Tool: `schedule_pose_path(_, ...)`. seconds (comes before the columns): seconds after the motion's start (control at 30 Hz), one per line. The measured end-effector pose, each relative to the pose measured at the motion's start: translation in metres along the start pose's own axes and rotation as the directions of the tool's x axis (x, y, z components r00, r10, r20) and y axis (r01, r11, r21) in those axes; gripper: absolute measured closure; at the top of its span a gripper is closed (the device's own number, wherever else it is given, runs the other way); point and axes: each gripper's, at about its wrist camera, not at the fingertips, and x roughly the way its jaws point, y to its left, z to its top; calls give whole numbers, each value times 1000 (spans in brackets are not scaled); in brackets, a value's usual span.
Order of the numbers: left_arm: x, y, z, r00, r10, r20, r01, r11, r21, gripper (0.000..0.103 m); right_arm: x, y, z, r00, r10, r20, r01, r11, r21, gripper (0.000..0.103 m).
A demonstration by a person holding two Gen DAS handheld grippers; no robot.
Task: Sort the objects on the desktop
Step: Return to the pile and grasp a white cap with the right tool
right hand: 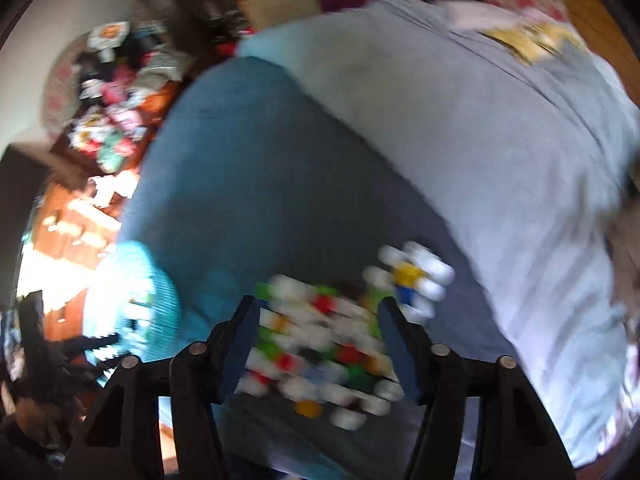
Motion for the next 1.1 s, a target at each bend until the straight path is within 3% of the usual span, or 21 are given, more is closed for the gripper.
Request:
schedule_pose_path(0.07, 21, -11, 10, 1000, 10, -23, -10, 1000, -8, 33, 7, -36, -16, 999, -22, -27, 23, 1000, 20, 57)
schedule_pose_path(0.27, 85, -57, 31, 998, 51, -48, -52, 999, -14, 33, 86, -106, -31, 996, -17, -90, 18, 1000, 0, 58)
schedule_pose_path(0.57, 144, -97, 52, 998, 39, -46, -41, 998, -51, 33, 211, -146, -17, 994, 15, -112, -7, 997, 71, 60)
schedule_pose_path(0.63, 150, -102, 57, 998, 47, -41, -48, 998, -40, 33, 224, -146, -18, 992, 3, -128, 4, 999, 53, 67)
schedule_pose_path(0.73, 156, -110, 69, 998, 52, -32, -53, 998, -24, 33, 234, -143, -22, 989, 1, -148, 3, 1000, 26, 95)
schedule_pose_path(0.87, 165, -128, 92, 998, 58, 25, -60, 996, 72, 33, 221, -149, -32, 991, 42, -127, -37, 999, 36, 95)
schedule_pose_path(1.0, 201, -159, 123, 997, 39, 73, -57, 963, 265, 33, 182, -165, -41, 994, 92, -62, -87, 992, 90, 95)
schedule_pose_path(1.1, 232, -177, 149, 997, 0, 72, -23, 949, 314, 33, 159, -177, -48, 993, 120, -22, -116, 986, 120, 95)
